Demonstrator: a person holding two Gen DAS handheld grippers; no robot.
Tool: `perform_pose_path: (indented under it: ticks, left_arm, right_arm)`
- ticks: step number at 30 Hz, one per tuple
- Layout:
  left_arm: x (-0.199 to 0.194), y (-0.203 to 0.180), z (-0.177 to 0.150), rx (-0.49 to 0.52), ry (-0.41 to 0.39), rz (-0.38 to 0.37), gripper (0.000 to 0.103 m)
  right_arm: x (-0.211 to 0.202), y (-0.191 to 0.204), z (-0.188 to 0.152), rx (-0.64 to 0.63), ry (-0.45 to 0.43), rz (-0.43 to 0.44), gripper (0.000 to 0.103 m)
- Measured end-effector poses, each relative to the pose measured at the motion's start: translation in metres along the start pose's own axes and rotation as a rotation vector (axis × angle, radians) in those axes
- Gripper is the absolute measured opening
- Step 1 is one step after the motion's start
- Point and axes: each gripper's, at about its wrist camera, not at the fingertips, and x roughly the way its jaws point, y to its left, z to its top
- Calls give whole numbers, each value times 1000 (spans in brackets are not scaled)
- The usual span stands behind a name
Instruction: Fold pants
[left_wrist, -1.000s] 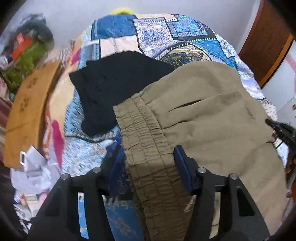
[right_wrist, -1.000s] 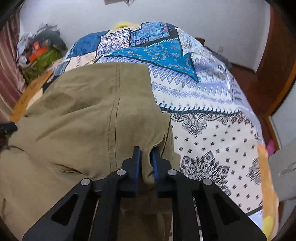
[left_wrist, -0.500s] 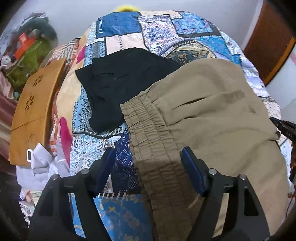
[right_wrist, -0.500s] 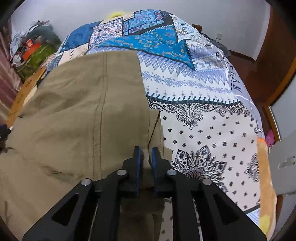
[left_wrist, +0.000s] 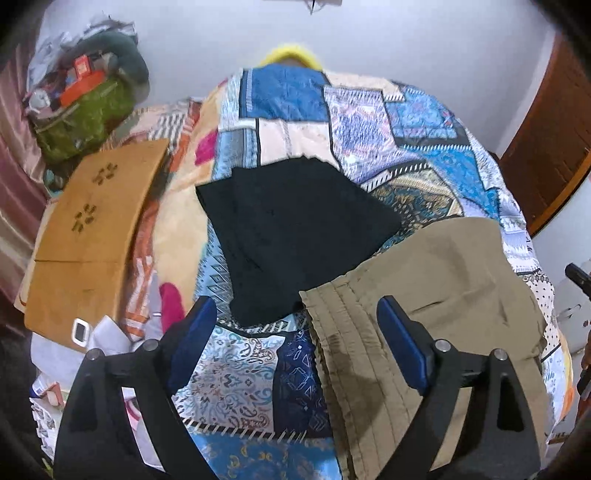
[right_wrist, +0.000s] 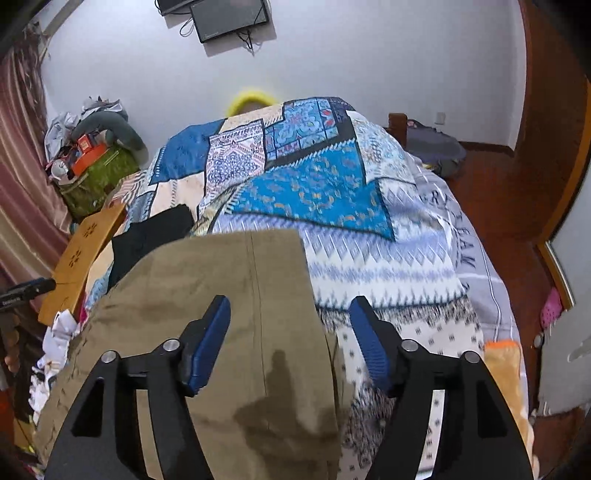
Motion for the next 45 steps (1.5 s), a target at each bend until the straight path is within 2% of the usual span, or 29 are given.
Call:
perform_pose_path:
  ticks: [10, 16, 21, 23, 25, 26, 28, 29, 30, 31, 33, 37, 39, 42, 45]
  left_arm:
    - [75, -11, 5, 18, 133, -15, 89]
    - [111, -16, 6, 34, 185, -20, 89]
    - [128, -22, 3, 53, 185, -58, 89]
    - [132, -25, 2, 57, 185, -74, 84]
    - [134, -28, 1, 65, 185, -104, 68]
    - [134, -29, 1, 66, 184, -121, 64]
    - [132, -32, 3, 69, 170, -106, 55]
    - [131, -33, 3, 71, 166, -102, 55]
    - [130, -33, 4, 73, 159, -87, 51]
    - [128, -33, 4, 76, 151, -76, 51]
    - [120, -36, 3, 94, 110, -38, 49]
    - [90, -41, 10, 119, 4, 49, 47]
    - [67, -39, 21, 108, -43, 54, 47]
    - [30, -37, 35, 101, -114, 51, 46]
    - [-9, -42, 43, 111, -173, 19, 10]
  right_arm:
    - [79, 3, 23, -6, 111, 13, 65]
    - [119, 3, 41, -56, 144, -12, 65]
    - [148, 2, 49, -76, 193, -10, 61]
    - [154, 3, 49, -69, 195, 15, 56]
    - [155, 3, 47, -54, 197, 61, 42]
    - [154, 3, 45, -39, 197, 67, 39]
    - [153, 3, 42, -28, 190, 61, 36]
    - [153, 4, 41, -36, 186, 53, 32]
    - [151, 6, 41, -44, 183, 48, 22]
    - [150, 7, 40, -49, 185, 52, 16]
    - [145, 12, 41, -62, 174, 30, 12]
    - [121, 27, 54, -136, 95, -16, 11]
    - [102, 30, 66, -136, 47, -5, 11]
    - [52, 36, 91, -132, -70, 23, 11]
    - [8, 40, 104, -106, -160, 70, 11]
